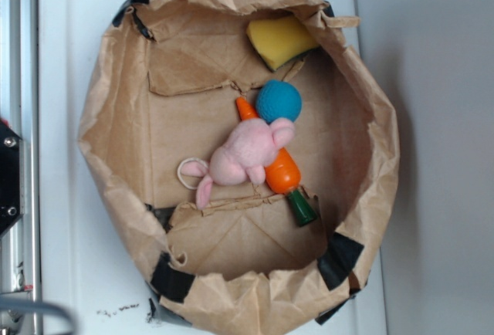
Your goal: Grab the blue ball.
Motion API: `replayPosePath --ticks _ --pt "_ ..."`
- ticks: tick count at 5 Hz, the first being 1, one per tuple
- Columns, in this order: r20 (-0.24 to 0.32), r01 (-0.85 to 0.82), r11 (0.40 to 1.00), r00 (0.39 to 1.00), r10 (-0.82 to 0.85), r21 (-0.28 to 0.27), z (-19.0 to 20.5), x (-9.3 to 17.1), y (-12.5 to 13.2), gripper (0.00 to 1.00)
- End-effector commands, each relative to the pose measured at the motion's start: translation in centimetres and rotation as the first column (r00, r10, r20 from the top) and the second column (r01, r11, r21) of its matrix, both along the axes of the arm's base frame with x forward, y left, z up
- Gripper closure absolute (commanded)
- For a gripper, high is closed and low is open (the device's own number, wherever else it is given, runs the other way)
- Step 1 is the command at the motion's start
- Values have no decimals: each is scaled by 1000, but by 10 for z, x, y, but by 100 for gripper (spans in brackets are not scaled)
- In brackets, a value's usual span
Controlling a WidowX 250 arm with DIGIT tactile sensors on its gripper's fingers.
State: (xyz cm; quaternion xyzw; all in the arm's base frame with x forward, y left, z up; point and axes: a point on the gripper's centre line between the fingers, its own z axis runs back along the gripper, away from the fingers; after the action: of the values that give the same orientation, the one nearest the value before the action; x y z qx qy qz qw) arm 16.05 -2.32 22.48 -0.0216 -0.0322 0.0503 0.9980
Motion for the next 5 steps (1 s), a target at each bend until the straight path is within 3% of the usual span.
replayPosePath --ticks 1,4,5 --pt "55 -242 970 969 242 -11 -4 50 7 0" --pt "55 -242 970 969 242 -11 -4 50 7 0" --pt "132 -341 940 931 340 -18 -49 52 24 0"
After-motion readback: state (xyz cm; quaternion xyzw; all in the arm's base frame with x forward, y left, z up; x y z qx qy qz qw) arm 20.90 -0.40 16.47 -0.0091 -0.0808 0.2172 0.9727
